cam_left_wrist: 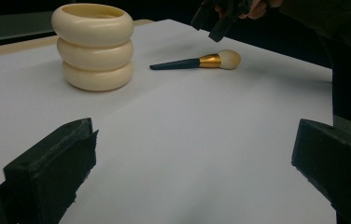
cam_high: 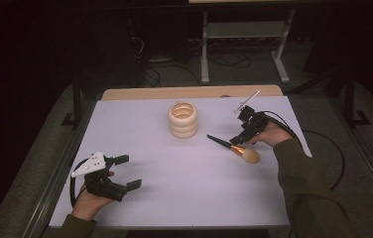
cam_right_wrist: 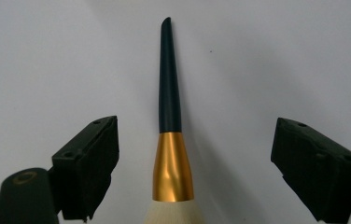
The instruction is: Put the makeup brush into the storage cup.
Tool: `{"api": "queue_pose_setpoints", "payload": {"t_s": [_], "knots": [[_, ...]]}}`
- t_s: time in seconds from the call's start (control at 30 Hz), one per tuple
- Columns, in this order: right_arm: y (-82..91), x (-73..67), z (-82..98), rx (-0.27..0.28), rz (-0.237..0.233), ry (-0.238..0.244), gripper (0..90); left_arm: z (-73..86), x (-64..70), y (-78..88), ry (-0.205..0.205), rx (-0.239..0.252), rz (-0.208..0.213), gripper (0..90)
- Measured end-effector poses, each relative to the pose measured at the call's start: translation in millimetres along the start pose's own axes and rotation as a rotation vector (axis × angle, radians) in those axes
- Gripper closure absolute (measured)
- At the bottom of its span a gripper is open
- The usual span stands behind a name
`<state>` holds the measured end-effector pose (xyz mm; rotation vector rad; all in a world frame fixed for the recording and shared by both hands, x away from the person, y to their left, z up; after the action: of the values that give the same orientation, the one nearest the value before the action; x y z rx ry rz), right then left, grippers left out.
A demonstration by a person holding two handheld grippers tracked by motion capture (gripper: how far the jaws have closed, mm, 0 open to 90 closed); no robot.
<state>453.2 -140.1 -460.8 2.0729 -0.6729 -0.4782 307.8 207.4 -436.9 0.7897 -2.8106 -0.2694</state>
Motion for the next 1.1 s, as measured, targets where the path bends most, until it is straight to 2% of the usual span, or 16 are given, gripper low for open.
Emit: {"api": "queue_pose_setpoints", "payload": {"t_s": [0.37, 0.4, 0.57, 0.7, 1.1], "knots": [[-8.3, -1.9, 8.6, -0.078, -0.033, 0.028, 25.0, 0.2, -0.1, -0.2, 0.000, 0.000, 0.000, 0.0], [-9.5, -3.1, 11.2, -0.100, -0.048, 0.032, 27.4, 0.4, -0.3, 0.0, -0.002, -0.002, 0.000, 0.0], [-12.8, -6.1, 16.5, -0.138, -0.071, 0.045, 31.1, 0.5, -0.2, -0.1, -0.001, -0.002, 0.000, 0.0], [-16.3, -6.8, 19.7, -0.163, -0.072, 0.053, 32.3, 0.7, 0.1, -0.3, 0.003, -0.002, 0.000, 0.0], [-21.0, -5.7, 26.7, -0.211, -0.088, 0.040, 36.9, 1.3, -0.1, -0.2, 0.004, -0.006, 0.000, 0.0]]}}
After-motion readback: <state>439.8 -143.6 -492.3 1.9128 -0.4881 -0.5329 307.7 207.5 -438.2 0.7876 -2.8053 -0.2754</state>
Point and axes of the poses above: each handheld gripper's, and its own axes: y roughly backward along the jaws, z roughly out of its underside, x roughly to its right, the point moved 9 cm from there along -y, roughly forward along the jaws, and after that the axes turned 6 degrees about x, right-handed, at the moved point
